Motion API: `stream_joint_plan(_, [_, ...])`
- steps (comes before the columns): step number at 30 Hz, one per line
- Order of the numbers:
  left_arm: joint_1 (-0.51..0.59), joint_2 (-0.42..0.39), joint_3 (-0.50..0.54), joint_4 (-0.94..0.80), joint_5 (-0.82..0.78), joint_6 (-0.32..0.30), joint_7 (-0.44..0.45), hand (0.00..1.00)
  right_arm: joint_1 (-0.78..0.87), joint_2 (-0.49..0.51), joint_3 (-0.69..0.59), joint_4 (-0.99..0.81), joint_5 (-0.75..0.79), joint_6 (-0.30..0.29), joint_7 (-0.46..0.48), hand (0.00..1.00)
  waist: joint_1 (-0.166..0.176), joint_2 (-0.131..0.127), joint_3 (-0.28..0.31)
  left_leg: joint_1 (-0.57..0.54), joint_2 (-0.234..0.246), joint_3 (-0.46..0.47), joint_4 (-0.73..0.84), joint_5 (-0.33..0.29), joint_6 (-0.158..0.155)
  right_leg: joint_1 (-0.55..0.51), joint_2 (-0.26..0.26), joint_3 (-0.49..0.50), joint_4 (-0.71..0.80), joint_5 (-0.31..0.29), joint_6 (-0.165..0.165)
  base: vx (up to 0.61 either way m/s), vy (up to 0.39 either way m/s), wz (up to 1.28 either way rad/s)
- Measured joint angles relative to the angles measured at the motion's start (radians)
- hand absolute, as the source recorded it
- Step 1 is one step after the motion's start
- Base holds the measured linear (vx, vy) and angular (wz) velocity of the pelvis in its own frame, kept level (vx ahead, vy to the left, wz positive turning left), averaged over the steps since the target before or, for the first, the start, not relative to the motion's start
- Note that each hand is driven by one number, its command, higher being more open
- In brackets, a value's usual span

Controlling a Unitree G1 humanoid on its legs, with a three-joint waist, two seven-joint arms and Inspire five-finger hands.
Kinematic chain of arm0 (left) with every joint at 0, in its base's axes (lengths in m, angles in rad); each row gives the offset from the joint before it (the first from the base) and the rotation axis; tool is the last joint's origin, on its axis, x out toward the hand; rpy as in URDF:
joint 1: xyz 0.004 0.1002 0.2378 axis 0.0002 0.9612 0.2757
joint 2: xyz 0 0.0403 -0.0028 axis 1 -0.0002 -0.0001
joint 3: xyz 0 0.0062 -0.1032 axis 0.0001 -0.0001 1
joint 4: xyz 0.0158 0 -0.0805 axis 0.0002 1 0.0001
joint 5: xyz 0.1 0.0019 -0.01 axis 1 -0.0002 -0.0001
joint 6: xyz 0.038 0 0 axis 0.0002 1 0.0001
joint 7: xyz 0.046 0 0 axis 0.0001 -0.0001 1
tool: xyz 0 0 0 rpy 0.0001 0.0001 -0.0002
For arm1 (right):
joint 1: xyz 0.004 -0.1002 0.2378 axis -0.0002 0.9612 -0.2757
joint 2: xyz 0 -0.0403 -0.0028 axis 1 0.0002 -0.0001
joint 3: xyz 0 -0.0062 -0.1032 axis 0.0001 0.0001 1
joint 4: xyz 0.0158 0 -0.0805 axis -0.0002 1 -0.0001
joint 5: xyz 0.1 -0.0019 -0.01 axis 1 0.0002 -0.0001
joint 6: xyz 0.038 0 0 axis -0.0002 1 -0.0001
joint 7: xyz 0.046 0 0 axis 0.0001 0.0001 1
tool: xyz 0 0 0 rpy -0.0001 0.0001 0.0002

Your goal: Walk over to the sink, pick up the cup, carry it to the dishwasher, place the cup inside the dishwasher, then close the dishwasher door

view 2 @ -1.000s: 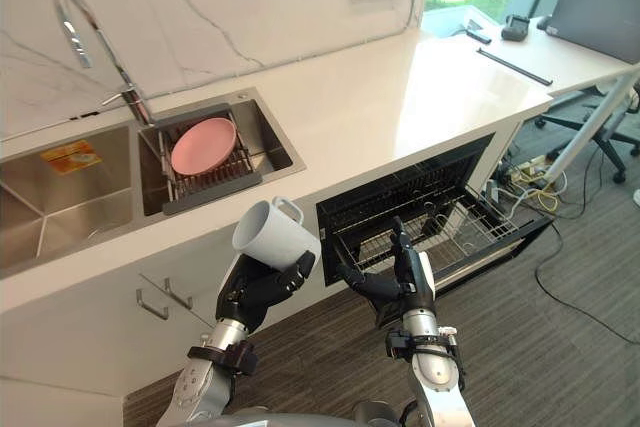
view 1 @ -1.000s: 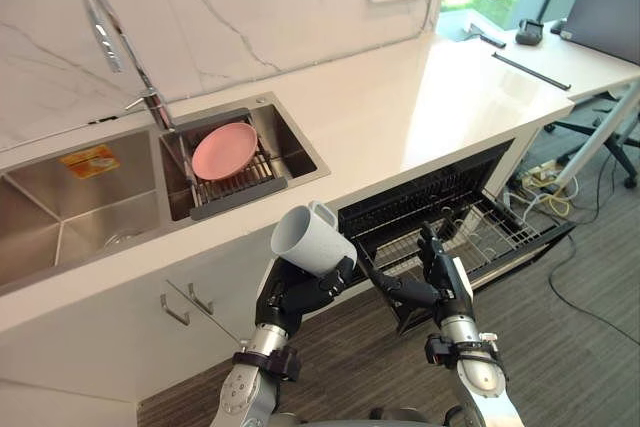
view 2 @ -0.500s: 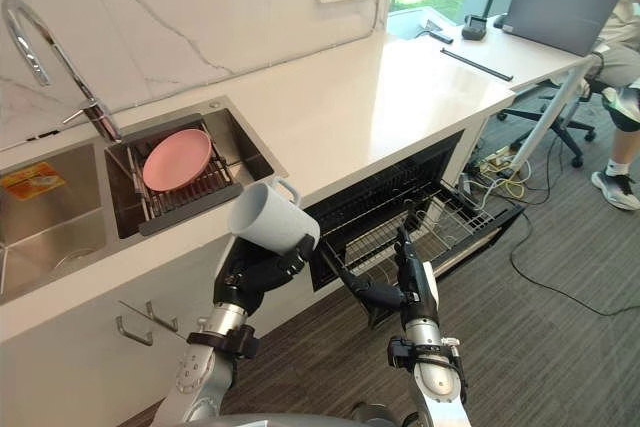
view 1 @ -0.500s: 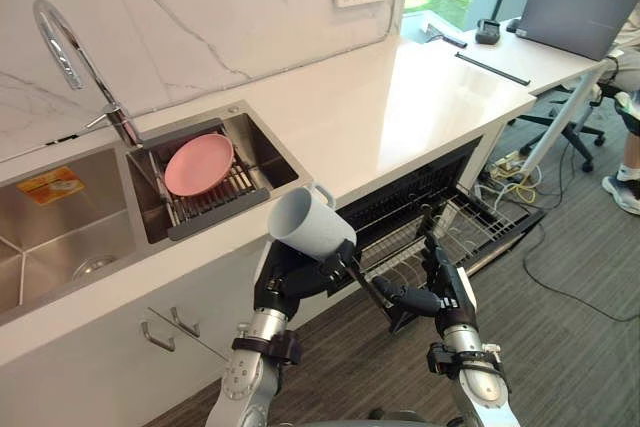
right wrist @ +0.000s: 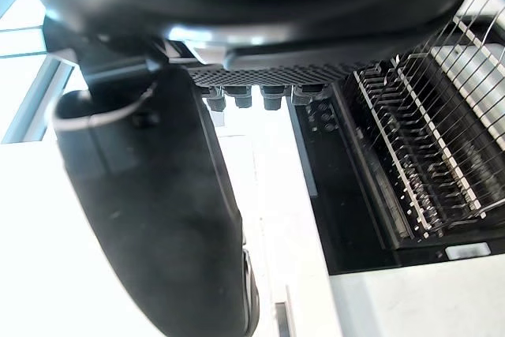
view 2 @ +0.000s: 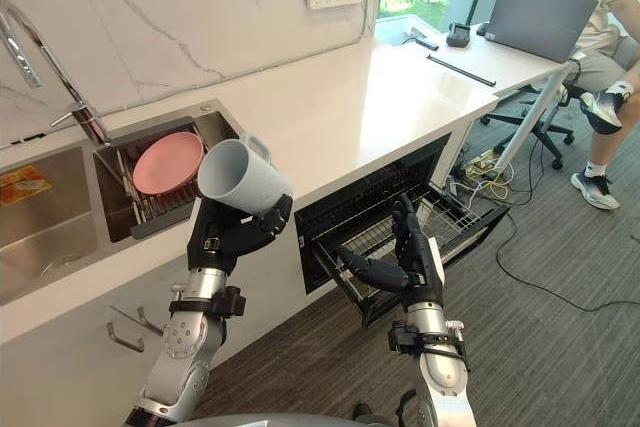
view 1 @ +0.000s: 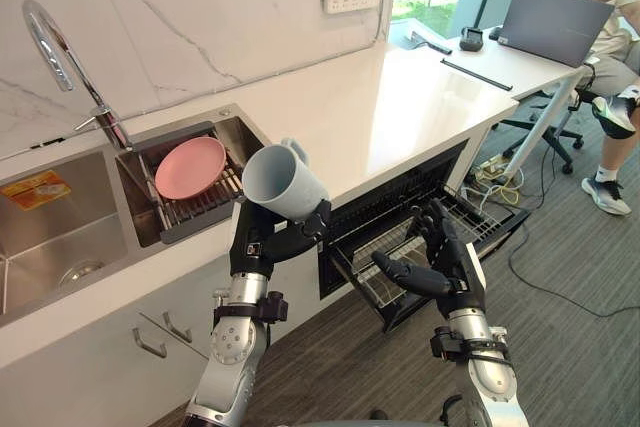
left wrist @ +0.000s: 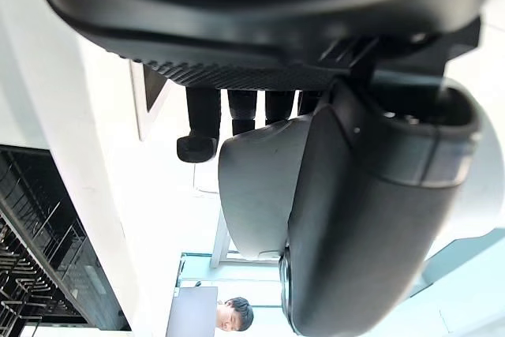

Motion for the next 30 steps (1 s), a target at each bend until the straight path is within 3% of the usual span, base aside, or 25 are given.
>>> stream_joint_plan(7, [-0.113,0.014,-0.027,0.143,0.074,0.030,0.057,0.00,-0.004,0.003,0.032,-0.082,0.042,-0.022,0.090,1.00,-0.035,0.001,-0.001,0.006,-0.001,0.021,-0.002,0.002,0.003,0.012,0.001,0.021,-0.036,0.028,0.000,-0.03,-0.014,-0.10])
stream_joint_plan(13, [-0.170,0.025,-0.107,0.214,0.115,0.091,0.036,0.00,-0.024,0.001,0.069,-0.117,0.083,-0.041,0.134,1.00,-0.045,0.002,-0.001,0.007,-0.002,0.035,-0.002,0.008,0.002,0.012,0.000,0.036,-0.049,0.044,-0.001,-0.05,-0.024,-0.07])
stream_joint_plan(30, [-0.195,0.014,-0.201,0.285,0.162,0.112,-0.036,0.00,-0.034,-0.009,0.136,-0.136,0.074,-0.043,0.104,1.00,-0.061,0.003,-0.050,0.008,-0.004,0.057,-0.001,0.011,0.001,0.007,-0.002,0.055,-0.060,0.055,-0.003,-0.02,-0.017,-0.04])
